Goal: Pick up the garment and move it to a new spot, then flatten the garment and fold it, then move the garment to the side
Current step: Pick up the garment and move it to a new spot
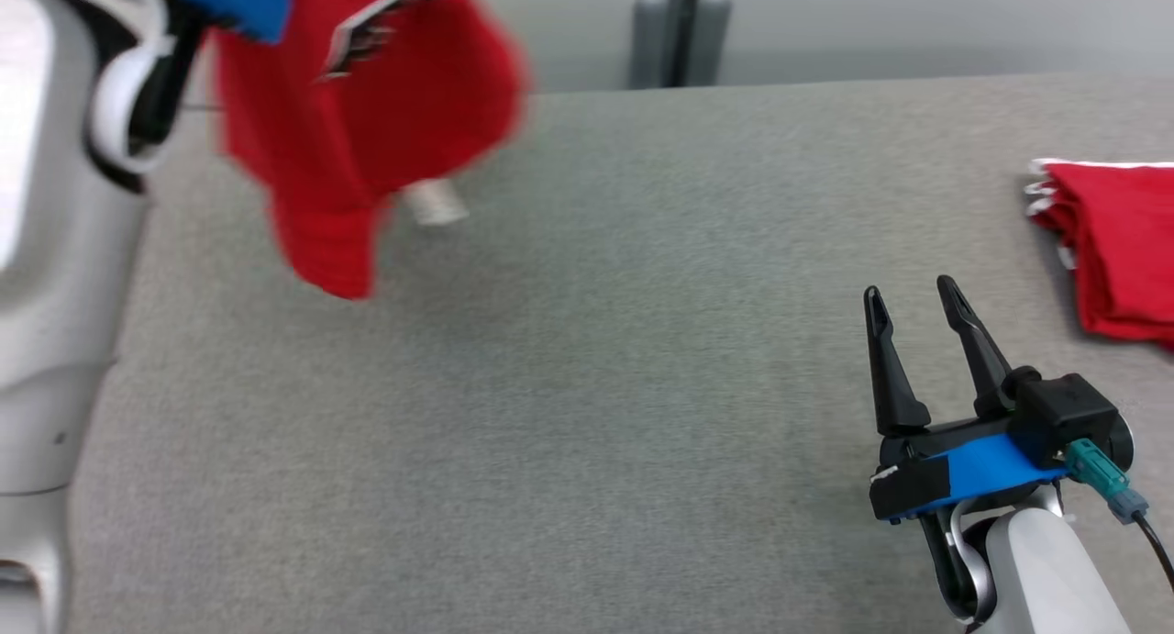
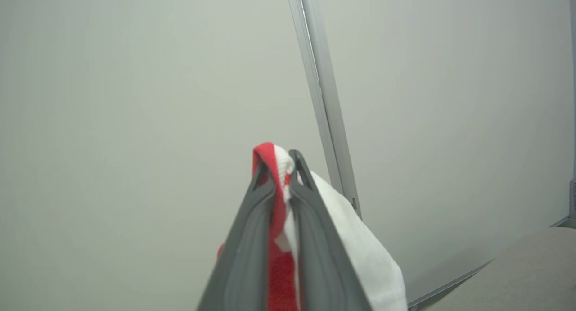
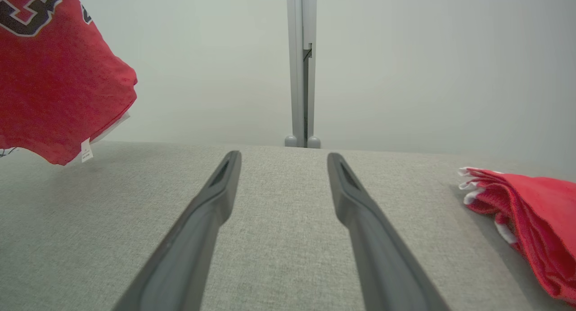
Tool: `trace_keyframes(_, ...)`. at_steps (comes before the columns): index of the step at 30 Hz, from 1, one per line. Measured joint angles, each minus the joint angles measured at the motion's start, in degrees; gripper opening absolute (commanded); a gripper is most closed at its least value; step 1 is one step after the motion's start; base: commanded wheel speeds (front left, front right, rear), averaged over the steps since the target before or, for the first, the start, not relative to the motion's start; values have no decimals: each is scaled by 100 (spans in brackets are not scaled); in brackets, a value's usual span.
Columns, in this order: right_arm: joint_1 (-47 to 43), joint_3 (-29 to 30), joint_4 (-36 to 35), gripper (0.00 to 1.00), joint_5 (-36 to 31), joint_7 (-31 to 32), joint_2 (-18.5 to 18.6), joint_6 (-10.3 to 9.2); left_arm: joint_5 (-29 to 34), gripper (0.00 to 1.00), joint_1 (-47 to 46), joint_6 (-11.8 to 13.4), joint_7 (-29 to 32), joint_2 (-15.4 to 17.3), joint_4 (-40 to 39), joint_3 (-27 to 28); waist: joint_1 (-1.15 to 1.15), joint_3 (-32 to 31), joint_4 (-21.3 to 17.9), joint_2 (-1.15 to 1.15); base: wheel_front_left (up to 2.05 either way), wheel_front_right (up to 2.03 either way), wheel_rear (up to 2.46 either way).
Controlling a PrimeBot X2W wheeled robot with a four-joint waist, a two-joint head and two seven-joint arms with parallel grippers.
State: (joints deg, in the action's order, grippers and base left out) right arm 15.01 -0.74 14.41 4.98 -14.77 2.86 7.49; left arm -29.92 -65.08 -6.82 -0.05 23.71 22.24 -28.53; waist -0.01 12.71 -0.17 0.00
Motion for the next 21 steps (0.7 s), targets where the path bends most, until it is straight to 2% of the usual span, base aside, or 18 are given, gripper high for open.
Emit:
trace_keyframes(6,-30,34,81,100,134,-19,0,0,-568,0,-13,151,210,-754,-571,8,0,-173,-416,0,0,0,0)
trace_keyframes(9,-33,66,55,100,204,-20,2,0,-742,0,364,240,245,-965,-622,-62,-1,-118,-526,0,0,0,0)
trace_keyframes(15,-29,46,11,100,328,-21,0,0,-842,0,1684,372,-200,-906,-22,-155,0,137,-653,0,0,0,0)
trace_keyframes(21,8,120,12,100,350,-21,0,0,-926,0,2714,381,-732,-648,1202,-110,1,358,-701,0,0,0,0)
